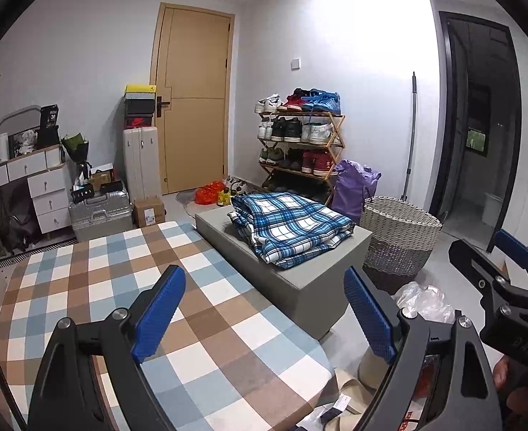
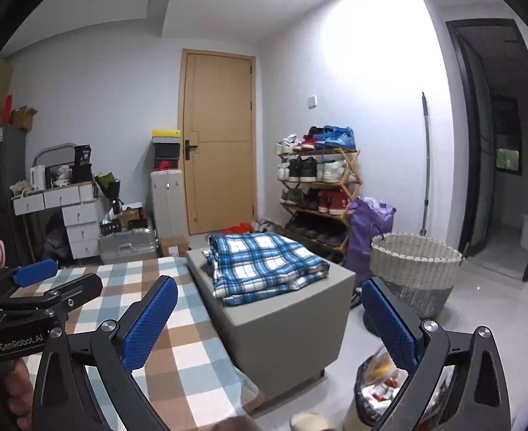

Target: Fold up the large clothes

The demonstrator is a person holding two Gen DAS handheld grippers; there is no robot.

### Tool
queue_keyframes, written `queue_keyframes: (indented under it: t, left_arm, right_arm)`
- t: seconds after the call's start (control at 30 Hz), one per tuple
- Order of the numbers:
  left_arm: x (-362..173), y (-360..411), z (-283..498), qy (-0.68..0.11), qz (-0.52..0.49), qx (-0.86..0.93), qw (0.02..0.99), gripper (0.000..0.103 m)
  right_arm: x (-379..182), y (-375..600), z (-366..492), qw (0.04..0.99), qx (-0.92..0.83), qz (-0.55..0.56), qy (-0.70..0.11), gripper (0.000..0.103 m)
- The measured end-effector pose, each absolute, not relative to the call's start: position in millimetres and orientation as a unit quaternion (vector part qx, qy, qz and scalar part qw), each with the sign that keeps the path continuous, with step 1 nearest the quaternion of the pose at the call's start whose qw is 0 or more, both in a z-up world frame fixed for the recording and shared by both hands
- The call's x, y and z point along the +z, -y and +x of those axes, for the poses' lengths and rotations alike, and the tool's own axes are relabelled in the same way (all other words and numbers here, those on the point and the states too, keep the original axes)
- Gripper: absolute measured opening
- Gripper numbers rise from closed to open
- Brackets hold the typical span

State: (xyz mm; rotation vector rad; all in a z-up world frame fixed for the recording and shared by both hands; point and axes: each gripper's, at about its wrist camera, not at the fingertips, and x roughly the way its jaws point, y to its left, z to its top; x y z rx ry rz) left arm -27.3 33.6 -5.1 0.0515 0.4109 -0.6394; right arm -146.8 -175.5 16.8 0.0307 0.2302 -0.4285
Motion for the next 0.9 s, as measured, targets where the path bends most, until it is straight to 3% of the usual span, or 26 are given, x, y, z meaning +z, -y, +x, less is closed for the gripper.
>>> queue_keyframes:
  t: [0.9]
  left_arm:
    - [-6.1, -29.3, -26.0, -0.202, 0.018, -0.315, 0.927, 0.087]
  right_arm:
    - [17.4, 171.9, -146.7, 0.971, -0.212, 0.010, -0.110, 0.103]
